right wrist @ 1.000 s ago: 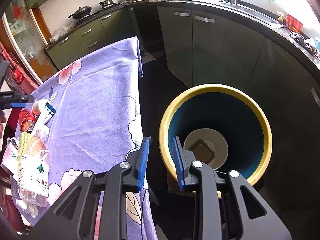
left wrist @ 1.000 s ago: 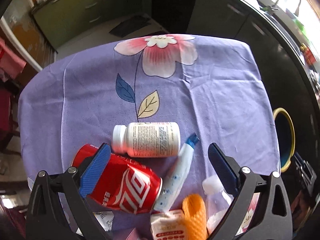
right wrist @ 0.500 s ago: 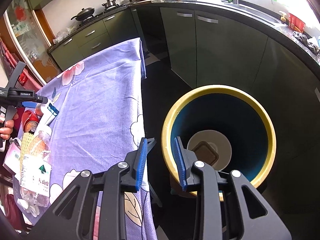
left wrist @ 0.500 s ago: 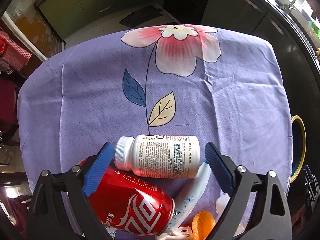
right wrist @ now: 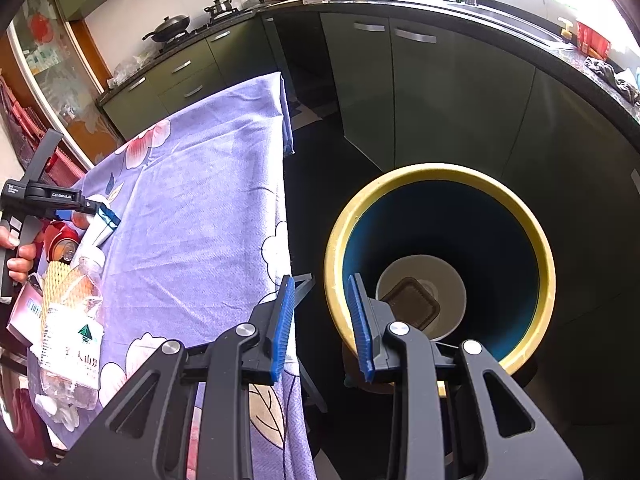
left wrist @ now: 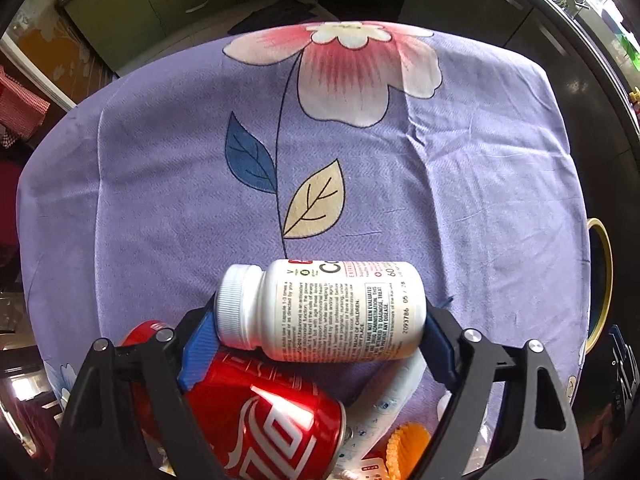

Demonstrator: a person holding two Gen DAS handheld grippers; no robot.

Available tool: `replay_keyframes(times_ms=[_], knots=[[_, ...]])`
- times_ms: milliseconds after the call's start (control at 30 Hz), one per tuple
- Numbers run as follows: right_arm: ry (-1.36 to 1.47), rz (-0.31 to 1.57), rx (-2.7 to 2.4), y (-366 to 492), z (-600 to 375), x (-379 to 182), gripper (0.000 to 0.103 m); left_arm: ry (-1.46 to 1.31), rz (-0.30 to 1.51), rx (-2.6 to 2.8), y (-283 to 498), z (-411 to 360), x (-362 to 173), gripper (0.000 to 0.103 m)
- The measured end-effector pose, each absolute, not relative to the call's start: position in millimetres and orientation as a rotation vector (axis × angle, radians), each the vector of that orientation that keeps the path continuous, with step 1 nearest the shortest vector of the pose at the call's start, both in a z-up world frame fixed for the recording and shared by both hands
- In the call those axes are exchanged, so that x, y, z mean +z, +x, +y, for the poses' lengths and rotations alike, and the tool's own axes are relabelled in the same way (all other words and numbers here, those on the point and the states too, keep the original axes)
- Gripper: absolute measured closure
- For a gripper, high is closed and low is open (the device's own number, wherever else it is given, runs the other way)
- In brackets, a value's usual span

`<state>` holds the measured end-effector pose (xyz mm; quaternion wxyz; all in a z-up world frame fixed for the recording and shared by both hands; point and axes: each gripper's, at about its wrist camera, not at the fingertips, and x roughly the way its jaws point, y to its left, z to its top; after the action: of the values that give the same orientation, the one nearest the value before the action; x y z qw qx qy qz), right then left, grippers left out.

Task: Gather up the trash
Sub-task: 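Grasp the white pill bottle with the left tool, then carry the pill bottle over the bin and open the left tool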

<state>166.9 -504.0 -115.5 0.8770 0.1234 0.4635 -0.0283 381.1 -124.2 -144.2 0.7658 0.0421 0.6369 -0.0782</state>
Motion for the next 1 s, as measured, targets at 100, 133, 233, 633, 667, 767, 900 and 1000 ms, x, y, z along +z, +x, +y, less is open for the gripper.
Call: replay_keyframes(times_ms=[100, 133, 233, 633, 667, 767, 900, 1000], knots=[[0.266, 0.946, -0.068, 162, -507, -111, 0.075, 0.104, 1.343, -0.184, 377, -126, -127, 0.023], [0.269, 0.940, -0.071, 161, -509, -109, 0.075, 0.109, 1.331, -0.192, 374, -128, -120, 0.023], [0.276, 0.917, -0.091, 153, -514, -104, 0.075, 0.127, 1.283, -0.224, 362, -139, -99, 0.023], [0.350, 0.814, -0.281, 90, -582, -99, 0.075, 0.269, 1.159, -0.607, 285, -298, -32, 0.023], [0.357, 0.810, -0.294, 84, -588, -99, 0.075, 0.289, 1.157, -0.640, 280, -315, -33, 0.023], [0.365, 0.800, -0.328, 69, -603, -97, 0.075, 0.345, 1.171, -0.748, 264, -376, -49, 0.023], [0.374, 0.788, -0.371, 51, -621, -96, 0.075, 0.411, 1.205, -0.824, 253, -444, -82, 0.023], [0.388, 0.787, -0.382, 43, -630, -98, 0.075, 0.452, 1.226, -0.825, 252, -480, -111, 0.023]])
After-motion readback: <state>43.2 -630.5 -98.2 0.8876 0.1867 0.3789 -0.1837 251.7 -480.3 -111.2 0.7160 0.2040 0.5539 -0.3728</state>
